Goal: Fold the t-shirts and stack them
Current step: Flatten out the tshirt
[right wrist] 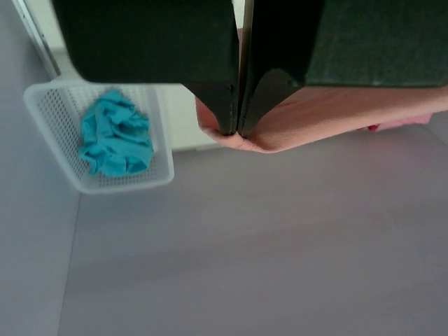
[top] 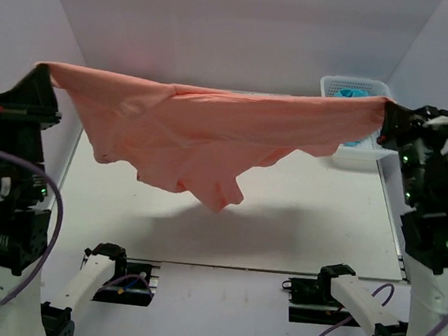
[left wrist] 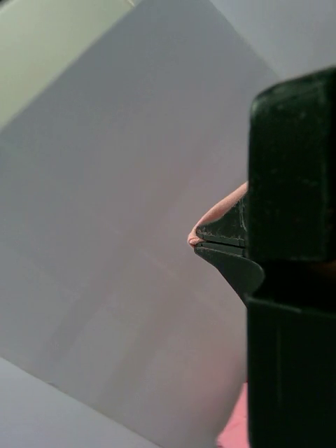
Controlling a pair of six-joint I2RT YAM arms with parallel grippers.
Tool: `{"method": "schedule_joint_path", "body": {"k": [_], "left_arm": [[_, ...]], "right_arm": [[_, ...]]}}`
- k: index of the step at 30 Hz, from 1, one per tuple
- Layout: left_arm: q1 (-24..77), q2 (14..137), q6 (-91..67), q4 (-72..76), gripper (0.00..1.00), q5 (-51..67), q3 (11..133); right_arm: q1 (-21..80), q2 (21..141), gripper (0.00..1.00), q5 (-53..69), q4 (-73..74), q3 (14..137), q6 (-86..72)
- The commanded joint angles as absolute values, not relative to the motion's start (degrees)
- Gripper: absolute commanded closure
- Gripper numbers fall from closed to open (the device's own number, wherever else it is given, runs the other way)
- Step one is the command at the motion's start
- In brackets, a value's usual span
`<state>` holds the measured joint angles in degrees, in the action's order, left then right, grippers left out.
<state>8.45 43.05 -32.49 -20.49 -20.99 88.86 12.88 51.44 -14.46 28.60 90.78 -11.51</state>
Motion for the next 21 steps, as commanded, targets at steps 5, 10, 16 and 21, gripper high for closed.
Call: {"method": "schedule_joint_path", "body": {"k": [5,10,16,21], "left_arm": [[8.4,42.4,-26.9,-21.5,1.0,-21.8,102.1],[7.9,42.4,-26.9,-23.5,1.0,-16.1,108.9],[7.9,43.9,-26.9,-24.3,1.0,-14.6,110.6],[7.9,47.8,-28.1,-26.3,1.0,-14.1,107.0]], "right_arm": [[12.7,42.5,1.0,-15.5,27.0,94.9,-6.7],[12.7,39.4,1.0,-11.0,28.7,98.1,-7.6],[12.8,36.6,1.0,-6.7,27.5,95.8,-10.5],[12.9,37.4,1.0,-8.3,30.2,92.5,-12.5]]}}
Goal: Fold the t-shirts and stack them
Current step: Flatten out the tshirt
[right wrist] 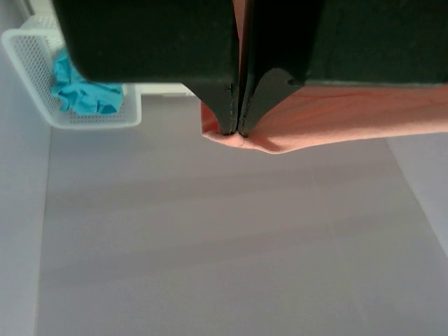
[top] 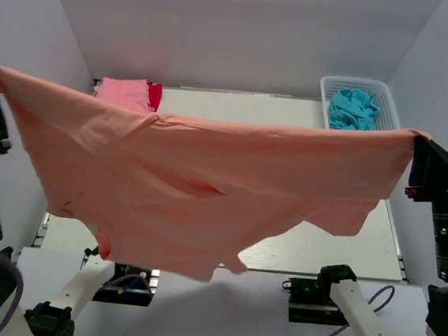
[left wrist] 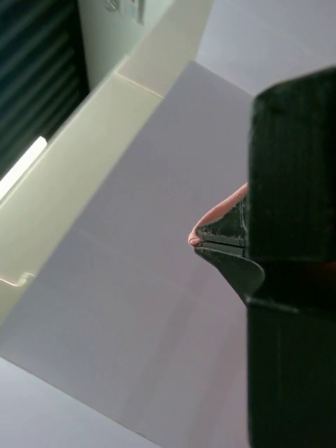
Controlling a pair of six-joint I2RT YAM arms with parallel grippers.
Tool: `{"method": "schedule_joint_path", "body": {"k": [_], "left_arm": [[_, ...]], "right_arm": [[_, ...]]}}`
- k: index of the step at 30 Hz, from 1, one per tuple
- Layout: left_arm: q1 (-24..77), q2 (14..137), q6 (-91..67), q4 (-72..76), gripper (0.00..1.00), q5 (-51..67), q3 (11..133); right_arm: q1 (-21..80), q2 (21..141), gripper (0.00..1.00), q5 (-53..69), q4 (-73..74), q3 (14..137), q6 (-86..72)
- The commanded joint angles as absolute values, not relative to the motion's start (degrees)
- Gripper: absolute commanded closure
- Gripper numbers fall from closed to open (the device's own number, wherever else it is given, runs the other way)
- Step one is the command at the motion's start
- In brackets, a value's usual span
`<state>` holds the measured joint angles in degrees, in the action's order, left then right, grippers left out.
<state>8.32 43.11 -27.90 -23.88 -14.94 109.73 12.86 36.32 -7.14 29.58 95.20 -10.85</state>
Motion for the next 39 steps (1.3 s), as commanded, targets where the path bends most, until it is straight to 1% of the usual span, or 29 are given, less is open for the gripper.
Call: {"method": "schedule_joint_path", "body": {"k": [1,3,4,5,6,10,11,12,14,15,16,18,19,20,21,23,24,25,27,28,30,31,33,34,35,36,37,38,39], "left_arm": [[7.9,48.8,-28.8,-26.3,1.0,-14.1,103.6],[8.5,49.8,-30.0,-26.3,1.0,-14.8,99.3],[8.5,51.1,-30.5,-25.2,1.0,-15.4,94.4],[8.5,51.7,-30.5,-23.7,1.0,-15.4,91.7],[8.5,52.4,-31.0,-22.4,1.0,-14.9,88.8],[8.0,56.3,-31.6,-11.9,1.0,-12.0,70.8],[8.0,59.0,-31.6,-7.0,1.0,-10.4,68.3],[8.0,61.0,-31.6,-5.6,1.0,-10.4,65.0],[7.5,66.3,-32.3,-5.5,1.0,-11.0,64.4],[7.5,69.5,-32.3,-5.5,1.0,-11.0,65.4],[7.5,76.0,-32.3,-5.5,1.0,-11.7,65.9],[7.5,82.7,-32.3,-4.9,1.0,-11.7,68.8],[7.5,89.0,-32.3,-4.4,1.0,-11.7,70.0],[7.5,92.1,-31.6,-4.4,1.0,-12.2,71.4],[7.5,95.1,-31.6,-3.4,1.0,-12.2,74.3],[7.5,103.7,-31.6,-3.4,1.0,-12.2,80.6],[7.5,106.7,-31.0,-3.4,1.0,-12.2,83.1],[7.5,109.5,-31.0,-4.4,1.0,-11.7,85.8],[7.5,114.9,-31.0,-5.5,1.0,-11.1,94.1],[7.5,120.1,-31.0,-6.8,1.0,-11.1,96.8],[7.5,124.9,-30.4,-7.7,1.0,-11.1,105.5],[6.9,127.2,-30.4,-8.6,1.0,-11.6,108.4],[6.9,133.2,-29.9,-11.4,1.0,-11.6,116.7],[6.9,134.7,-29.9,-12.5,0.98,-11.6,119.0],[6.9,136.1,-29.9,-14.2,0.84,-11.6,122.8],[6.3,137.6,-29.9,-14.8,0.35,-10.6,124.1],[6.3,137.6,-29.9,-14.9,0.07,-9.2,124.1],[6.3,137.6,-29.9,-14.9,0.0,-8.4,124.1],[5.8,136.5,-29.9,-14.9,0.0,-7.6,122.8]], "right_arm": [[12.7,37.0,1.0,-8.8,30.3,90.0,-13.8],[12.7,36.9,1.0,-9.0,30.1,84.7,-17.1],[12.7,36.8,1.0,-9.0,29.7,82.7,-18.0],[12.7,37.3,1.0,-8.8,29.5,77.0,-18.7],[12.7,37.5,1.0,-8.5,28.8,75.1,-21.2],[12.6,39.7,1.0,-5.0,25.4,62.5,-25.0],[12.7,41.6,1.0,-3.9,24.6,59.3,-25.6],[12.6,42.4,1.0,-3.4,22.2,56.5,-25.8],[12.5,47.1,1.0,-4.6,21.0,54.4,-26.1],[12.5,48.5,1.0,-5.0,19.4,52.8,-26.1],[12.6,51.7,1.0,-5.1,18.7,52.5,-26.1],[12.3,58.3,1.0,-4.7,15.7,51.9,-25.8],[12.5,60.0,1.0,-4.7,15.2,52.1,-25.8],[12.6,61.8,1.0,-5.0,14.3,52.6,-25.7],[12.3,67.2,1.0,-5.3,12.9,53.6,-25.8],[12.2,70.7,1.0,-7.2,11.9,55.9,-25.8],[12.0,76.8,1.0,-7.7,11.8,58.2,-25.6],[12.0,78.7,1.0,-8.3,11.9,61.1,-25.4],[11.7,86.9,1.0,-9.4,12.1,64.6,-25.4],[11.4,90.9,1.0,-9.5,12.2,69.9,-25.3],[11.2,95.1,1.0,-11.2,14.1,73.6,-25.9],[10.7,101.4,1.0,-11.5,15.0,80.4,-26.1],[10.4,106.0,1.0,-13.4,20.0,87.8,-27.0],[10.4,112.2,1.0,-14.3,21.6,90.6,-26.9],[10.1,114.1,0.81,-15.0,25.1,98.0,-27.3],[10.0,117.3,0.69,-15.9,28.1,100.0,-27.3],[10.0,119.4,0.53,-16.6,29.4,101.8,-27.1],[9.8,120.0,0.3,-16.2,31.2,104.1,-26.5],[9.7,119.8,0.25,-15.1,31.3,104.0,-25.6]]}}
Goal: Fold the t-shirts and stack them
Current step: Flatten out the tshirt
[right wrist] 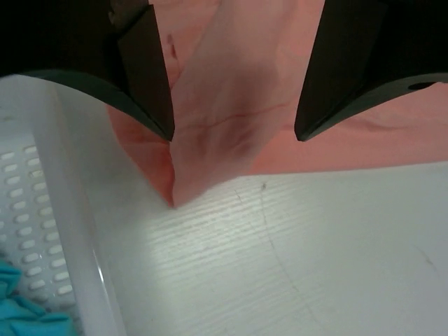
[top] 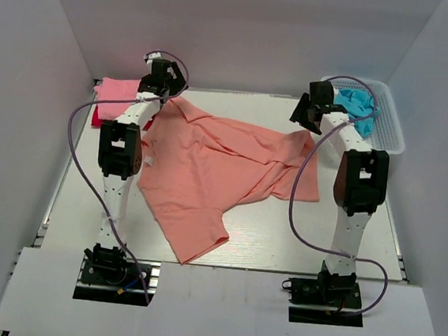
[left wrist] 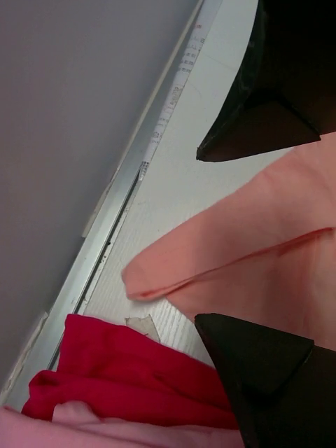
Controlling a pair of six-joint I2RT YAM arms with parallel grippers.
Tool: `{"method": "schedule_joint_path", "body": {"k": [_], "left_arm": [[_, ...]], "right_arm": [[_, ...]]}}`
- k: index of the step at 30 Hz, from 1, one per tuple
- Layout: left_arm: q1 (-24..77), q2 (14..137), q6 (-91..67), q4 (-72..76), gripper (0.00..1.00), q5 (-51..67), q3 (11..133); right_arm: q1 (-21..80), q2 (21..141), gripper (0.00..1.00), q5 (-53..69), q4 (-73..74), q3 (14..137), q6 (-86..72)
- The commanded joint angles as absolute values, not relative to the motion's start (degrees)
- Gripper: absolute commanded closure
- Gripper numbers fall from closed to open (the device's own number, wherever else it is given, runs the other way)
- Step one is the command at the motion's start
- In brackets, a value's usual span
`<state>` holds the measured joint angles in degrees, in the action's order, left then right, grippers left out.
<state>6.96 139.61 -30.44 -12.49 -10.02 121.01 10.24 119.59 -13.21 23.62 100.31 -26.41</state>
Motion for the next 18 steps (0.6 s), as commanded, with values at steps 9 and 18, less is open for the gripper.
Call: {"method": "schedule_joint_path", "body": {"k": [9,18], "left_arm": [[5.8,119.9,-27.4,-27.8,0.0,-1.5,113.2],[10.0,92.7,-27.8,-30.8,0.0,15.5,76.3]], "right_arm": [[9.5,103.4,0.11,-12.0,29.1,84.4,-21.7],[5.0,93.0,0.11,-8.3,28.8,68.5,-19.5]]}}
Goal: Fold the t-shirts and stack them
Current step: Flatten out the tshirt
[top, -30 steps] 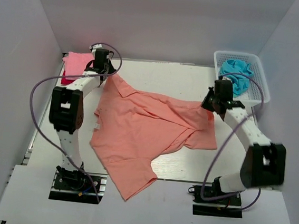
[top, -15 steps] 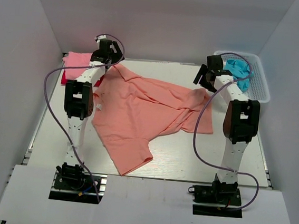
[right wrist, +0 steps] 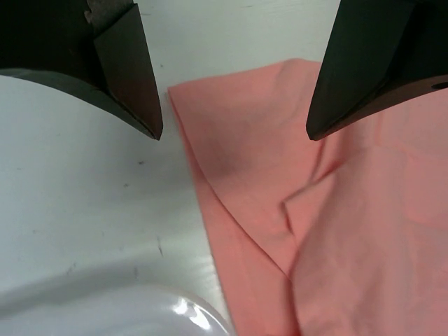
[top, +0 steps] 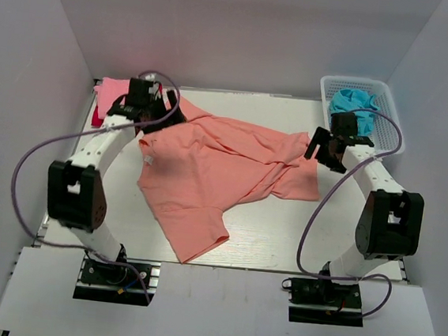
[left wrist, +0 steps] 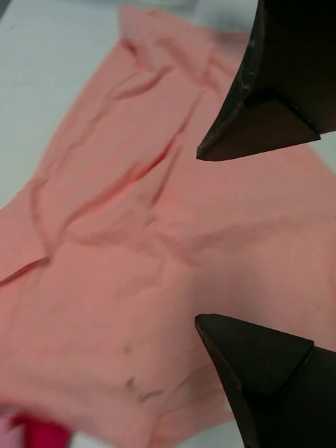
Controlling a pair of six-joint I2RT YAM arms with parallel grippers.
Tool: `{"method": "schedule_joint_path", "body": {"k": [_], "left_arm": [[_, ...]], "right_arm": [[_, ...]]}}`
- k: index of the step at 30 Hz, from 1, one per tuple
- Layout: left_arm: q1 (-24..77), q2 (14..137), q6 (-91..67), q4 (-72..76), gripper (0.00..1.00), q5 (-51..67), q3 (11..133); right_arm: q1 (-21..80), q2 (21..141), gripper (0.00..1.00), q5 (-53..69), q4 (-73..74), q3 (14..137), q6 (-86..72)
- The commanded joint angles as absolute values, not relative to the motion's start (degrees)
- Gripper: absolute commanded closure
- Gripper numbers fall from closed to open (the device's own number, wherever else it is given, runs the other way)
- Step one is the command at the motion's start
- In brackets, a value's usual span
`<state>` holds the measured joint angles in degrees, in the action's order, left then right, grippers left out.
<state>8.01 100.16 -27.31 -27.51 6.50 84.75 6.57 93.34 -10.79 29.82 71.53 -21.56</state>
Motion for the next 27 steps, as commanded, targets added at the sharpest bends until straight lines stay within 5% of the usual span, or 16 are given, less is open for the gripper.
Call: {"method": "schedule_joint_path", "body": {"k": [1,12,27], "left_arm": [[10.6,90.5,-28.7,-31.7,0.0,16.3,70.0],[19.1,64.6,-41.0,-43.9,0.0,27.0,41.9],[26.6,65.9,-42.3,-43.5,0.0,28.0,36.1]], "right_arm": [[4.4,93.2,0.11,-7.4,28.3,67.9,-19.5],[2.9,102.8,0.28,8.6,21.1,71.5,-3.4],[2.0,107.8,0.28,10.1,18.9,71.5,-1.0]]}}
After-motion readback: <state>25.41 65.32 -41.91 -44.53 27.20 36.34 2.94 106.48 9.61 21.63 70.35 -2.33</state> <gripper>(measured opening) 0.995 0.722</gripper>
